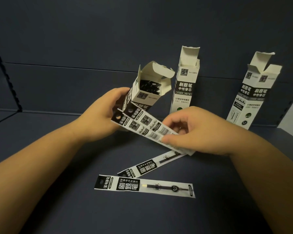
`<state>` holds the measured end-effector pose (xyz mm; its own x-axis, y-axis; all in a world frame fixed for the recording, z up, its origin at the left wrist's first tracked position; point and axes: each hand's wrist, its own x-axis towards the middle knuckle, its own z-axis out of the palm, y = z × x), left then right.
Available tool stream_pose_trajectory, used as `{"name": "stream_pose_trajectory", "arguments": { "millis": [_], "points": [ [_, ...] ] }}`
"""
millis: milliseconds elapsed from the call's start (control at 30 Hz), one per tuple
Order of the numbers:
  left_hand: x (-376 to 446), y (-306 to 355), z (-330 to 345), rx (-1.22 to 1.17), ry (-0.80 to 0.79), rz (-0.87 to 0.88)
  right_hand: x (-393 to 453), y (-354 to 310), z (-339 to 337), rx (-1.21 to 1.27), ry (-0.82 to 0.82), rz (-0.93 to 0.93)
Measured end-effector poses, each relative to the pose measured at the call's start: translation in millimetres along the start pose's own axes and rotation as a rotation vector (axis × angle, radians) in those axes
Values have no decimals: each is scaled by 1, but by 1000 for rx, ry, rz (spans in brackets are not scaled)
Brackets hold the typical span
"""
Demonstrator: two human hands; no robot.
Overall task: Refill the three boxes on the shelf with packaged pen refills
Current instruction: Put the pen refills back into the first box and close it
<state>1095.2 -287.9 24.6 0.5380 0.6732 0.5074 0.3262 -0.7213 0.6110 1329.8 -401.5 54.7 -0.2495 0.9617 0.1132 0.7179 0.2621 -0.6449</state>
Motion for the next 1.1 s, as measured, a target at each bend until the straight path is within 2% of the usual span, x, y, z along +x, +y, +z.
{"name": "stream_pose_trajectory", "arguments": {
  "millis": [233, 633, 933, 1100],
  "points": [
    [4, -10, 0, 12, -5, 5, -1, 0, -1, 240, 30, -9],
    [3, -6, -1, 19, 2, -29, 0, 1, -6, 648, 202, -67],
    [5, -6, 0, 43, -1, -20, 0, -3, -8, 835, 341, -130],
    [5, -7, 0, 64, 0, 3, -1, -6, -5, 836, 401, -183]
  ]
}}
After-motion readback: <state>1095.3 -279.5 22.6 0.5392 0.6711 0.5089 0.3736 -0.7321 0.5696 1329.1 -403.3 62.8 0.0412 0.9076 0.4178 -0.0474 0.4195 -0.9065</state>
